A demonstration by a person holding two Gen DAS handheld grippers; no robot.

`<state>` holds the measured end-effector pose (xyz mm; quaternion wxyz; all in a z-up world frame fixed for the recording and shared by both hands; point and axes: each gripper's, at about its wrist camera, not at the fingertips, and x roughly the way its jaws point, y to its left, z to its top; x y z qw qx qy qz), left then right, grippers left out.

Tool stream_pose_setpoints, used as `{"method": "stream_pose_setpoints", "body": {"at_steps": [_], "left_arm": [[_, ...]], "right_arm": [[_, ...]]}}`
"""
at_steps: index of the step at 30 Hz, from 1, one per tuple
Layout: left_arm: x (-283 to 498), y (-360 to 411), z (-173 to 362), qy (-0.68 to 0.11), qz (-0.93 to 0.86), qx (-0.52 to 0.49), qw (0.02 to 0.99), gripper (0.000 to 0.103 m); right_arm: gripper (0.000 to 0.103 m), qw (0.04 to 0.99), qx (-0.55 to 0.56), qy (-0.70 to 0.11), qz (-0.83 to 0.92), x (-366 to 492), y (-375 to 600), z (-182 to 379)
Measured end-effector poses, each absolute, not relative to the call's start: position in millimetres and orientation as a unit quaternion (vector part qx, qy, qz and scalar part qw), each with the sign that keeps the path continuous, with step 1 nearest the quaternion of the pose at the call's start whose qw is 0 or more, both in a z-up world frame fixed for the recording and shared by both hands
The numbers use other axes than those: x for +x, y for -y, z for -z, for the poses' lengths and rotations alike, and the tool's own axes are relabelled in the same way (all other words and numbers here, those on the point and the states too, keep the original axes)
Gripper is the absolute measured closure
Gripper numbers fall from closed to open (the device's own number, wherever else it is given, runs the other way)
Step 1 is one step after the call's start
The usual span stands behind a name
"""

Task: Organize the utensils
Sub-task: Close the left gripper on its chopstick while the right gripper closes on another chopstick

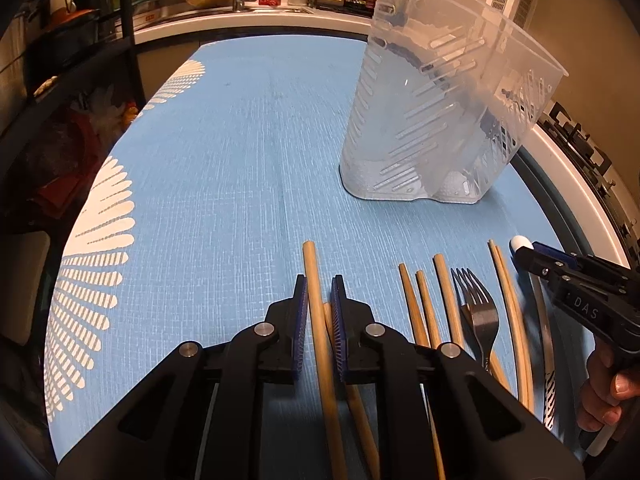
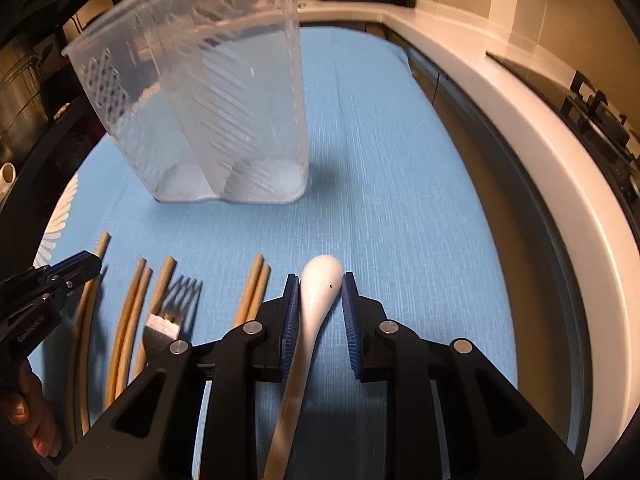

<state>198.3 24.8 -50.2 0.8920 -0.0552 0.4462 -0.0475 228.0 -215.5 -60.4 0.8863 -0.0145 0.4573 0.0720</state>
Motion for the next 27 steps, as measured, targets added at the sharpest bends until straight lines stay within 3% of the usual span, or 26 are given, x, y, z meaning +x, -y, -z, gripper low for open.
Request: {"method": "stream_pose_setpoints", "body": {"at_steps": [5, 15, 19, 20, 22, 23, 27], "left_arm": [[198, -30, 48, -0.446, 0.047, -0.062, 0.892, 0.091], [199, -34, 46, -0.446, 0.041, -0.064, 0.892, 0.09], [200, -37, 45, -0.448, 0.041, -0.073, 0.89, 0.09], [199, -36, 44, -0.446, 0.044, -0.07, 0.891, 0.09], [197, -35, 44, -0.444, 0.045, -0.069, 0.892, 0.092], [197, -36, 45, -0.446, 0.044, -0.071, 0.891, 0.096], [199, -40, 47, -0.454, 0.043, -0.078, 0.887, 0.096]], "right_arm": [[0.08, 0.899, -0.027, -0.42, -0.118, 213, 196, 44], [0.081, 0.879, -0.017, -0.463, -0.113, 223, 195, 63], [0.081, 0.9, -0.031, -0.415, -0.127, 209, 186, 42], [0.082, 0.896, -0.03, -0.421, -0.135, 209, 184, 43], [0.094, 0.881, -0.022, -0.449, -0.144, 212, 184, 52], [0.095, 0.876, -0.017, -0.462, -0.14, 214, 185, 56], [0.097, 0.864, 0.007, -0.488, -0.128, 222, 195, 65]]}}
